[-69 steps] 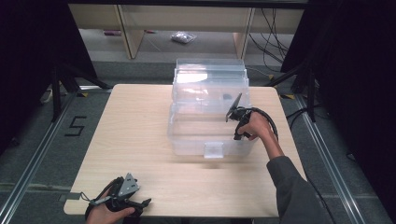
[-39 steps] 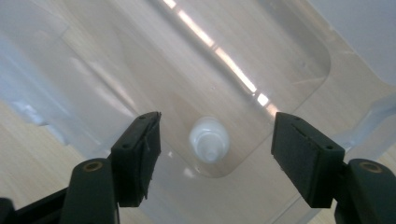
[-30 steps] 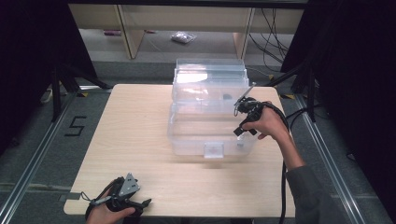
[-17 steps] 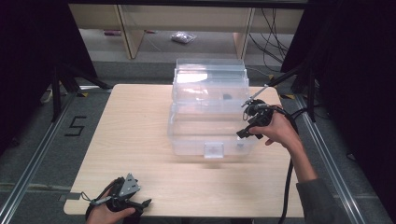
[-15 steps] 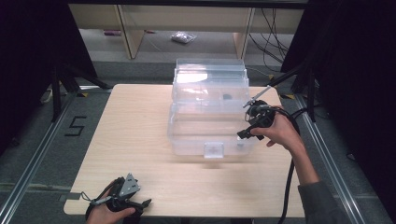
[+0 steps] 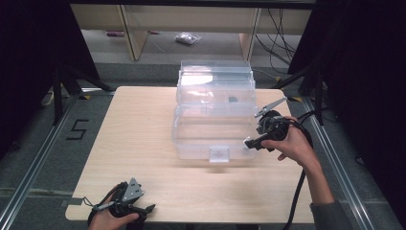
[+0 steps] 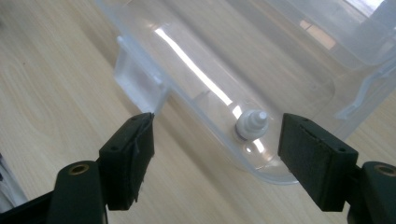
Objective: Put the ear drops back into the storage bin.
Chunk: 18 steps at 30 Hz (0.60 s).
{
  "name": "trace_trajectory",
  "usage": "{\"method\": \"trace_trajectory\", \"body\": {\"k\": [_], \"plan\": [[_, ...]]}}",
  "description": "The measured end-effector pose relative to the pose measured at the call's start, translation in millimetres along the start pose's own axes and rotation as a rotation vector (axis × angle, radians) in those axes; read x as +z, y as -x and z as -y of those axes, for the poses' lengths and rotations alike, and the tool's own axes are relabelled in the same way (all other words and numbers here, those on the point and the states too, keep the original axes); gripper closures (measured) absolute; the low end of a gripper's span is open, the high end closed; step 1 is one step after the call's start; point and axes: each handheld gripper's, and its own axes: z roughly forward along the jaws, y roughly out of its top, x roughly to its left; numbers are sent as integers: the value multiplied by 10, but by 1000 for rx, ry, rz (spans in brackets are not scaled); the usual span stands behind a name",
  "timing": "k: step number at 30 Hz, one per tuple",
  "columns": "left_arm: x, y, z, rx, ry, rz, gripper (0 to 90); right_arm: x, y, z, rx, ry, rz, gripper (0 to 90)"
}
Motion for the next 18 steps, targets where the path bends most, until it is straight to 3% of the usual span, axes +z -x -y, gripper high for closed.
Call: {"method": "trace_trajectory", "body": {"k": [1,2,3,4,6,7,8,13,15,18], "plan": [[11,15,3,-25,9,-3,154,5,-2,11,-8,7,4,277],[8,15,3,-20,8,-3,154,3,-18,32,9,1,4,272],[4,8,0,-3,9,-3,154,17,-20,52,-11,18,-9,271],[5,10,3,-17,12,-2,154,26,-54,97,-11,29,-6,271],[0,-2,0,-4,6,-2,154,24,-61,114,-12,32,-9,270],[-8,-5,0,1,1,3,154,25,-93,135,7,29,-15,269],[-5,1,1,-2,-1,2,154,45,-114,171,3,51,-20,259],[4,2,0,-10,12,-6,154,51,-147,227,-9,59,-11,247],[2,3,2,-7,9,-3,154,52,-190,251,19,62,-16,247],[2,2,-1,-9,12,-7,154,54,-225,297,12,80,-12,243]]}}
